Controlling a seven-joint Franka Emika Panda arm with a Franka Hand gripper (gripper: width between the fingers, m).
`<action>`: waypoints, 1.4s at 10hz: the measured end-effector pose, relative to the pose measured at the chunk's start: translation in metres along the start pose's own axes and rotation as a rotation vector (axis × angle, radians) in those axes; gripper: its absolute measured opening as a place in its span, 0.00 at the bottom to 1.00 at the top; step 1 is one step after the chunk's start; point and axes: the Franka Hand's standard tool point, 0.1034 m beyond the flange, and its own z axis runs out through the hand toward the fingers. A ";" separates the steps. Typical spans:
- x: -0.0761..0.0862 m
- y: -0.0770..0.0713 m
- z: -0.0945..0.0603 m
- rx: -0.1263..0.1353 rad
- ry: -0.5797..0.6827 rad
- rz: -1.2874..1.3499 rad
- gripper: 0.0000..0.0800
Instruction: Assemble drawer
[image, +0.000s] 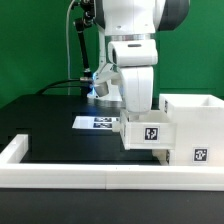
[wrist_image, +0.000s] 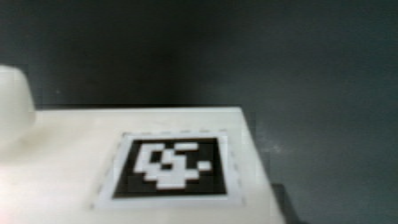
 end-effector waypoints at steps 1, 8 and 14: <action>0.002 0.000 0.000 0.001 0.001 -0.003 0.06; 0.014 -0.004 0.003 -0.005 0.005 0.017 0.06; 0.016 -0.003 0.003 -0.006 0.006 0.035 0.14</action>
Offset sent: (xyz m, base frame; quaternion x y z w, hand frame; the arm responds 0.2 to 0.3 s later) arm -0.0182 0.0070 0.0007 0.0046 0.0020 0.0042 1.0000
